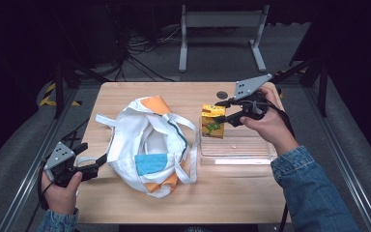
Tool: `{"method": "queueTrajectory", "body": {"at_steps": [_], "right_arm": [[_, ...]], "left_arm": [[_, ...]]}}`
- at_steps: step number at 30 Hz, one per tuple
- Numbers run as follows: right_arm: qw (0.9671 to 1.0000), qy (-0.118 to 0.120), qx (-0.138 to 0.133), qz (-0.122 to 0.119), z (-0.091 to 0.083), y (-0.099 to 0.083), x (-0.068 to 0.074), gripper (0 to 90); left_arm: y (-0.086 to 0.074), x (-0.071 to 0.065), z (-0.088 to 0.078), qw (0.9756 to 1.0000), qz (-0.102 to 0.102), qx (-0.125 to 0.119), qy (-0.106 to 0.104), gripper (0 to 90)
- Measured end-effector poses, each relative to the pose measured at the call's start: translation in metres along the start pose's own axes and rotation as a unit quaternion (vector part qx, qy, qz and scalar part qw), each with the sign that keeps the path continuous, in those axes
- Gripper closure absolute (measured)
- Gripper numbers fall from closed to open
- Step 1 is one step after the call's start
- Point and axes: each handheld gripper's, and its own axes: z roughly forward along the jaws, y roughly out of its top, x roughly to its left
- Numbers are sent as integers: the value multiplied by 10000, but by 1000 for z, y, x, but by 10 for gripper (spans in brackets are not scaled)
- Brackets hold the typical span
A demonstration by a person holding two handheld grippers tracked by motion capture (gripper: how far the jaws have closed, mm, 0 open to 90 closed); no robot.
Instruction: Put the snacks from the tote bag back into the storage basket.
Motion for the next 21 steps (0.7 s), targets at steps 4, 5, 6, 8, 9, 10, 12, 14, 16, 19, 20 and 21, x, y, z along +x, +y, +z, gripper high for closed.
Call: {"method": "queueTrajectory", "body": {"at_steps": [4, 5, 6, 8, 9, 10, 12, 14, 16, 19, 20, 21], "right_arm": [[10000, 42, 84, 33, 6, -9, -1, 503], [9999, 55, 107, 42, 8, -12, -1, 504], [9999, 68, 124, 55, 10, -15, -1, 503], [9998, 110, 154, 81, 13, -19, -1, 504], [9998, 125, 150, 99, 14, -22, -1, 504], [9998, 135, 149, 93, 15, -24, -1, 503], [9997, 156, 158, 102, 17, -28, -1, 504], [9996, 186, 179, 111, 18, -32, -1, 504], [9995, 205, 203, 156, 19, -35, 0, 503], [9994, 243, 224, 114, 22, -41, 2, 503], [9994, 251, 225, 114, 23, -42, 3, 503], [9993, 259, 233, 94, 24, -43, 3, 503]], "left_arm": [[0, 0, 0, 10000, -9, 4, -1, 174], [0, 0, 0, 10000, 5, 10, -6, 174], [0, 0, 0, 10000, 18, 18, -6, 174], [0, -1, 0, 10000, 3, 7, -23, 171], [0, 0, 0, 10000, 20, 9, -26, 170], [0, 0, 0, 10000, 17, 14, -19, 169], [0, 0, 0, 10000, 14, -1, -20, 168], [0, 0, 0, 10000, 15, -5, -27, 167], [0, 0, 0, 10000, 20, 6, -39, 166], [0, -1, 0, 10000, 38, -2, -61, 164], [0, -1, 0, 10000, 35, -10, -65, 163], [0, -1, 0, 10000, 33, -13, -69, 163]]}}
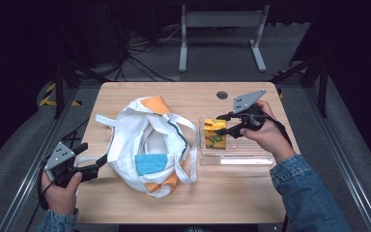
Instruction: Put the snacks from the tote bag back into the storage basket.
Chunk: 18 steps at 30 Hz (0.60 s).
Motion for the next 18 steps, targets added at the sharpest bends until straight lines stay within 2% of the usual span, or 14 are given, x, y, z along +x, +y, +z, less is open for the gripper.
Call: {"method": "queueTrajectory", "body": {"at_steps": [7, 18], "right_arm": [[10000, 78, 5, -22, 7, -10, 2, 504], [9997, 242, 72, -4, 18, -25, 6, 503]], "left_arm": [[0, 0, 0, 10000, 56, -12, -28, 159], [0, 0, 0, 10000, 37, -4, -3, 159]]}}
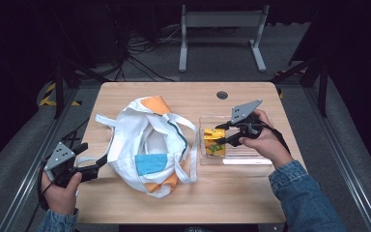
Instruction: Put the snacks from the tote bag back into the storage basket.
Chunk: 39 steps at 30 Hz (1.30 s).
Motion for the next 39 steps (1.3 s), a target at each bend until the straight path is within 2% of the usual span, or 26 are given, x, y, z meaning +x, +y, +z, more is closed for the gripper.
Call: {"method": "queueTrajectory", "body": {"at_steps": [7, 14, 23, 36, 39], "right_arm": [[10000, 45, 60, 13, 6, -6, 2, 503], [9999, 97, 97, -82, 8, -8, 4, 502], [9997, 154, 82, -167, 7, -11, 4, 499], [9994, 301, 106, -111, -1, -26, 0, 496], [9992, 340, 82, -215, -1, -26, 1, 496]], "left_arm": [[0, 0, 1, 10000, 4, 35, 6, 159], [0, 0, 0, 10000, 3, 29, 8, 159], [0, 0, 1, 10000, 24, 36, 3, 159], [0, -1, 3, 10000, 26, 47, -30, 159], [1, -1, 3, 10000, 28, 43, -34, 159]]}}
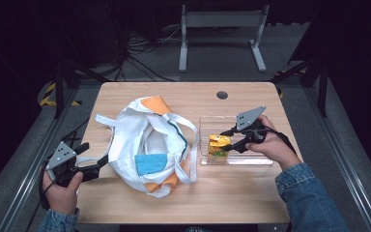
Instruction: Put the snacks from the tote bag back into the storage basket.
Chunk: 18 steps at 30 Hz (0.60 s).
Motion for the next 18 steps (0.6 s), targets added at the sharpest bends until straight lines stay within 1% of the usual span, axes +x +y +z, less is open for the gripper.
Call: {"method": "queueTrajectory", "body": {"at_steps": [2, 4, 11, 12, 13, 14, 15, 16, 18], "right_arm": [[10000, 33, 1, -41, 0, 0, 0, 497], [9999, 70, -57, -68, 0, -2, -2, 497], [9999, 96, -94, -26, 0, -3, -4, 488], [9999, 89, -97, 25, 0, -3, -3, 483], [9998, 135, -98, 103, 0, -3, -3, 468], [9996, 140, -149, 196, 0, -2, -2, 444], [9992, 27, -279, 276, 0, -2, -1, 403], [9983, -47, -450, 370, -2, -2, 0, 385], [9974, -160, -539, 443, -6, 0, 1, 358]], "left_arm": [[0, 0, 0, 10000, 23, 2, 1, 159], [0, 0, 1, 10000, 19, 8, -7, 159], [0, 0, -1, 10000, 16, 1, 11, 159], [0, 0, -1, 10000, 12, 2, 19, 159], [0, 1, -1, 10000, 19, 6, 26, 159], [0, 1, -1, 10000, 13, -3, 24, 159], [0, 0, -2, 10000, 16, 4, 26, 159], [0, 0, -1, 10000, 8, 0, 20, 159], [0, 0, -1, 10000, 10, 3, 21, 158]]}}
